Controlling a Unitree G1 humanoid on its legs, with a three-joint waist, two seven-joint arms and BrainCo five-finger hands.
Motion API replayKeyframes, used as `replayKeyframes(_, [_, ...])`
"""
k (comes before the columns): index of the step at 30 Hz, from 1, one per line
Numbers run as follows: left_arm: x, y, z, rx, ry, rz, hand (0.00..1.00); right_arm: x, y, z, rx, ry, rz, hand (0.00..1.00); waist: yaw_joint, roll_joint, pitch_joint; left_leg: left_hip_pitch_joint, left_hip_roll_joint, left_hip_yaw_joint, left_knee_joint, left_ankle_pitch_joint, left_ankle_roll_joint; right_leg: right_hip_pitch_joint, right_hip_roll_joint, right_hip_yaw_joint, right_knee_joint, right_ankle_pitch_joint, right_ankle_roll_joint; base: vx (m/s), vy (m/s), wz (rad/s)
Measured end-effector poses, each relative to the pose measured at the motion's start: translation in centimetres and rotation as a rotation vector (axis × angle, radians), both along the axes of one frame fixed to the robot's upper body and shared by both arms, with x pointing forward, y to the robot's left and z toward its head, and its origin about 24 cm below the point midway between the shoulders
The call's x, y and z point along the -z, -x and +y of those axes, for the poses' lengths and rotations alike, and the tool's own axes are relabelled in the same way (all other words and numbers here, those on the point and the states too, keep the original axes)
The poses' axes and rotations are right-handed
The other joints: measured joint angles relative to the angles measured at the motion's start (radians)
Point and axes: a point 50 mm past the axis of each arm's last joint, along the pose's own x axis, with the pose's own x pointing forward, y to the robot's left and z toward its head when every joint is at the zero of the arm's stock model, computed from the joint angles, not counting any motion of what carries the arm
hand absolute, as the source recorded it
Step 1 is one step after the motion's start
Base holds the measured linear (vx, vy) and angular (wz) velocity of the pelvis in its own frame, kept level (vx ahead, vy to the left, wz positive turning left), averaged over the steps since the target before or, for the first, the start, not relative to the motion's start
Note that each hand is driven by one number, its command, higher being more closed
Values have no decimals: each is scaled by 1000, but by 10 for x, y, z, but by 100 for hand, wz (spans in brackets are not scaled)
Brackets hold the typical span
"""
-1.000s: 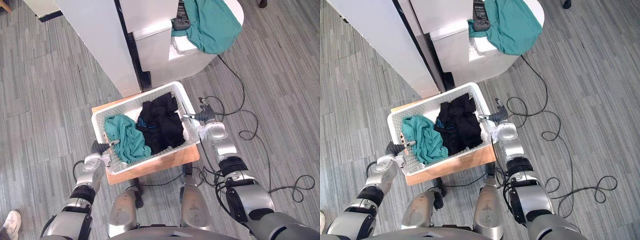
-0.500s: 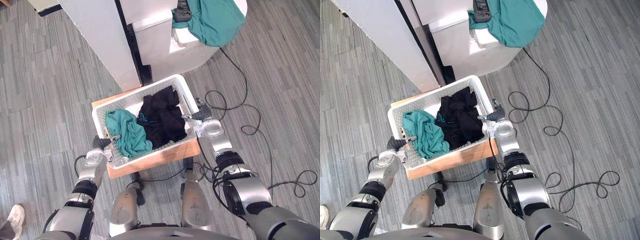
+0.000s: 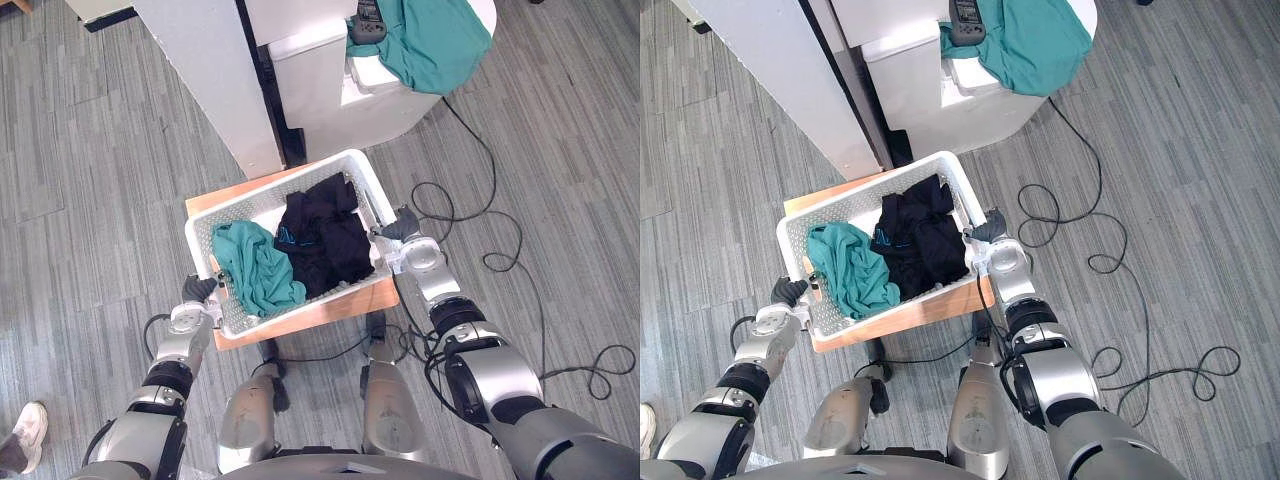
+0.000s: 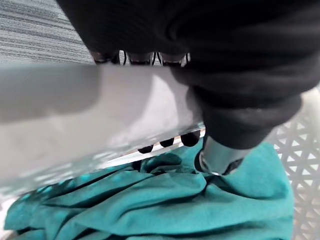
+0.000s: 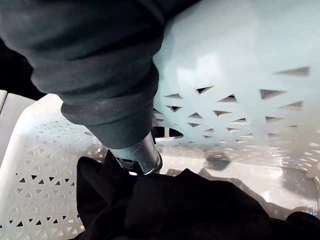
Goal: Pick up the laundry basket with both hands and put the clothes into the washing machine.
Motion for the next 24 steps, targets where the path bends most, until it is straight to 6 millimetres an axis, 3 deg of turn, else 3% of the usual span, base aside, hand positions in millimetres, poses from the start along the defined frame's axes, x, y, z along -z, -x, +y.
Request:
replayKeyframes(10, [9, 14, 1, 1, -18, 34, 100, 19, 18, -5, 16, -35, 16, 100, -1, -1, 0, 13, 5, -6, -4, 12, -7, 17, 4, -1, 0, -26, 29, -3, -1, 0])
replayKeyframes(13, [14, 28, 1, -2, -6, 35, 100, 38, 39, -13, 52, -99, 38, 100, -3, -2, -1, 36, 9, -10, -4, 10, -10, 44, 6, -7, -3, -32, 30, 14, 4, 4])
replayKeyframes(18, [8, 45, 6, -19, 1, -14, 100, 50, 66, -16, 82, -232, 31, 100, -12, -3, -3, 53, 17, -25, -4, 8, -12, 82, 14, -24, -22, -32, 30, 13, -4, 6])
replayKeyframes(24, [-2, 62, 16, -45, 20, -82, 100, 48, 88, -11, 72, -343, -28, 100, -12, -35, -75, 107, 60, -25, 36, -34, -32, 160, 53, -23, -37, -53, 22, 39, -20, -1])
